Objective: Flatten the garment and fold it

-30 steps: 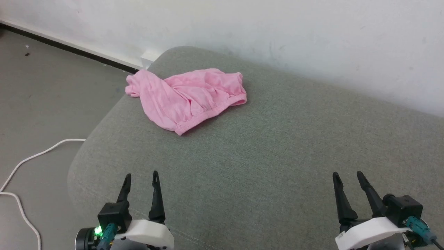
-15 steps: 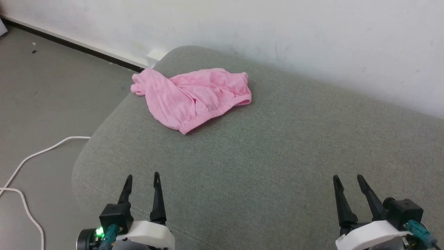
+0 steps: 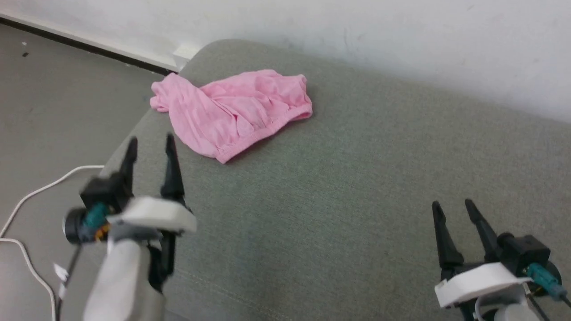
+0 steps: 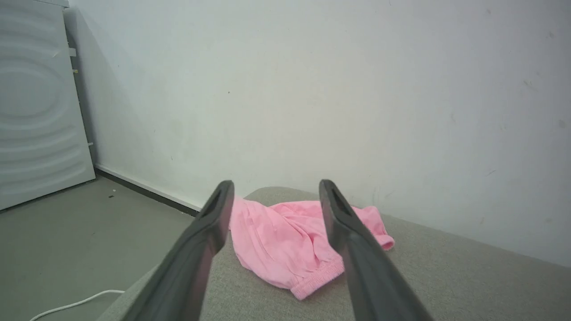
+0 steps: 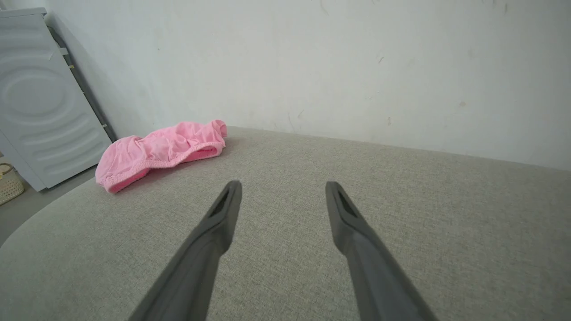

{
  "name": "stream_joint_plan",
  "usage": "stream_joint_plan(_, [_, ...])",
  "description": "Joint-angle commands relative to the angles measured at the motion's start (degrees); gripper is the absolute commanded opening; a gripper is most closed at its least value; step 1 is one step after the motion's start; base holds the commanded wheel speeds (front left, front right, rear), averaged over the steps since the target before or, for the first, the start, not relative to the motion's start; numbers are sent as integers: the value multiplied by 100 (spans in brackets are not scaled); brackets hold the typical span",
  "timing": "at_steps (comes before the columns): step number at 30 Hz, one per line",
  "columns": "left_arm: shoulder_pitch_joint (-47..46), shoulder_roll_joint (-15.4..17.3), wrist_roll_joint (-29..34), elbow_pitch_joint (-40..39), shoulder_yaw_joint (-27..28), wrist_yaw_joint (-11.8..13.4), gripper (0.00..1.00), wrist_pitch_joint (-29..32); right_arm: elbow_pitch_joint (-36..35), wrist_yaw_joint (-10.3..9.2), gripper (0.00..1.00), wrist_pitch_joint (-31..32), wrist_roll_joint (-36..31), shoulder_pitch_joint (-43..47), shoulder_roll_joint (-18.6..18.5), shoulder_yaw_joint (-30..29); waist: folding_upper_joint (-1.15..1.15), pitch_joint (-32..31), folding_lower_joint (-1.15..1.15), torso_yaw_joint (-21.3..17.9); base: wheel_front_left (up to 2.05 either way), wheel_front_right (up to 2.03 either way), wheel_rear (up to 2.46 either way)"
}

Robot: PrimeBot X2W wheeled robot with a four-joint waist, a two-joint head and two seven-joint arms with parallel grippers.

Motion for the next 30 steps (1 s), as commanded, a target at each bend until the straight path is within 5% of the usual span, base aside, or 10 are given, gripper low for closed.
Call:
stream_joint_plan(1, [-379,96,-110,172,60,-102,100,137,-107,-5,100,22,-104,-163,5,-63,0,522,0,-341,0,0,0])
stream_joint_plan(14, [-2258,578,-1012,1302,443,-354,100,2310,-800,-5,100,316,-481,-633,-2,-393,0,2076,0,-1067,0,0,0])
stream_joint_plan(22, [-2464,688,-1299,1548,491,-122,100,3608,-932,-5,100,299,-436,-702,-69,-408,0,2560,0,-1147,0,0,0])
stream_joint_plan(30, [-2387,575,-1398,1501,438,59,100,4010,-913,-5,100,276,-420,-734,-100,-365,0,2635,0,-1054,0,0,0])
